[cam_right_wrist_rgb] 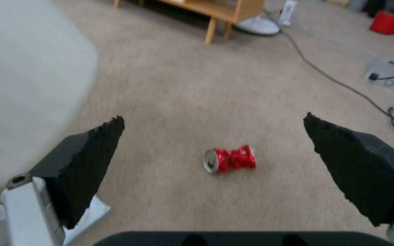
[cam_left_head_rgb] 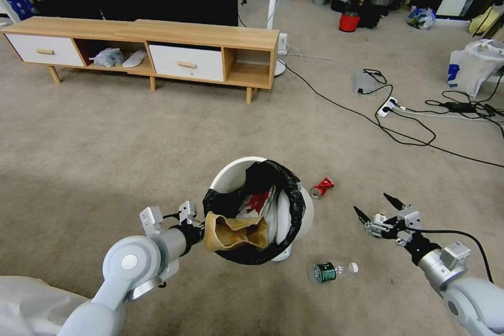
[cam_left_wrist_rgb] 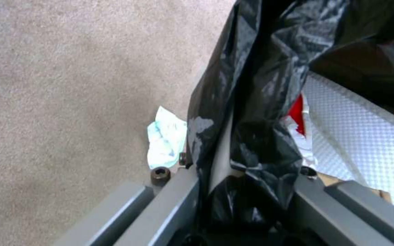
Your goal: Pick up the trash bin and place the garbage on the floor into it.
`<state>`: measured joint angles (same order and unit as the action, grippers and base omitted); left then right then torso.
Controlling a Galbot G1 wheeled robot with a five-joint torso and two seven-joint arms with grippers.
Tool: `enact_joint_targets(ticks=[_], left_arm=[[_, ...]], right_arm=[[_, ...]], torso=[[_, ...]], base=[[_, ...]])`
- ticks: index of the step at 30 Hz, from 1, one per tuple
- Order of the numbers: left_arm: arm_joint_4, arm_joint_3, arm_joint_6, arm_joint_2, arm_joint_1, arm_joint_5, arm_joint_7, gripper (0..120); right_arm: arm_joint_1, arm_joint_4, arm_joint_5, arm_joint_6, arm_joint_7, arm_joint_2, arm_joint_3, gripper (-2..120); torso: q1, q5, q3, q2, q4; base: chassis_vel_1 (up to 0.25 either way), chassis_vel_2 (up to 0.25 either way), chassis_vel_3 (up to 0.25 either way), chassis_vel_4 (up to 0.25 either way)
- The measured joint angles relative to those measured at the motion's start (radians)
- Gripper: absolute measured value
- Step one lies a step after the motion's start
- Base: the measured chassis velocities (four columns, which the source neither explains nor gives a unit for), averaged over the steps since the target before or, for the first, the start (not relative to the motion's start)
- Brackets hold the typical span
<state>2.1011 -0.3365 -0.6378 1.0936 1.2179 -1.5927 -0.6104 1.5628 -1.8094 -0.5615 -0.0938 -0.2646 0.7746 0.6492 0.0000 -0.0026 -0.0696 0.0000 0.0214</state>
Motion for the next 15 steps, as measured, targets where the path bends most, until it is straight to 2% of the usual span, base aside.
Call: enact_joint_targets(ticks=[2, 3, 6, 7, 9, 10, 15], left_arm=[[-0.003, -0.002, -0.001, 0.006, -0.001, 0.009, 0.005, 0], [-0.003, -0.002, -0.001, 0.006, -0.001, 0.009, 0.005, 0], [-0.011, -0.005, -0.003, 0.016, -0.001, 0.021, 0.014, 0], [-0.011, -0.005, -0.003, 0.016, -0.001, 0.021, 0.014, 0], [-0.018, -0.005, -0.004, 0.026, -0.002, 0.03, 0.021, 0], [-0.018, -0.005, -0.004, 0.026, -0.002, 0.03, 0.021, 0], [-0.034, -0.001, -0.007, 0.039, -0.011, 0.046, 0.042, 0]], right_arm=[[-0.005, 0.004, -0.013, 0.036, -0.004, -0.058, -0.019, 100], [-0.005, 0.004, -0.013, 0.036, -0.004, -0.058, -0.019, 100], [-0.013, 0.008, -0.031, 0.072, -0.007, -0.134, -0.048, 100], [-0.013, 0.008, -0.031, 0.072, -0.007, -0.134, -0.048, 100], [-0.02, 0.012, -0.052, 0.105, -0.015, -0.198, -0.073, 100], [-0.02, 0.012, -0.052, 0.105, -0.015, -0.198, -0.073, 100], [-0.03, 0.031, -0.079, 0.156, -0.044, -0.305, -0.12, 100]], torso=[[0.0, -0.0001, 0.0, 0.0, 0.0002], [0.0, -0.0001, 0.0, 0.0, 0.0002], [0.0, -0.0001, 0.0, 0.0, 0.0001], [0.0, -0.0001, 0.0, 0.0, 0.0001], [0.0, 0.0, 0.0, 0.0, -0.0001], [0.0, 0.0, 0.0, 0.0, -0.0001], [0.0, -0.0003, 0.0, 0.0, 0.0003]], base=[[0.0, 0.0, 0.0, 0.0], [0.0, 0.0, 0.0, 0.0], [0.0, 0.0, 0.0, 0.0], [0.0, 0.0, 0.0, 0.0], [0.0, 0.0, 0.0, 0.0], [0.0, 0.0, 0.0, 0.0], [0.0, 0.0, 0.0, 0.0]])
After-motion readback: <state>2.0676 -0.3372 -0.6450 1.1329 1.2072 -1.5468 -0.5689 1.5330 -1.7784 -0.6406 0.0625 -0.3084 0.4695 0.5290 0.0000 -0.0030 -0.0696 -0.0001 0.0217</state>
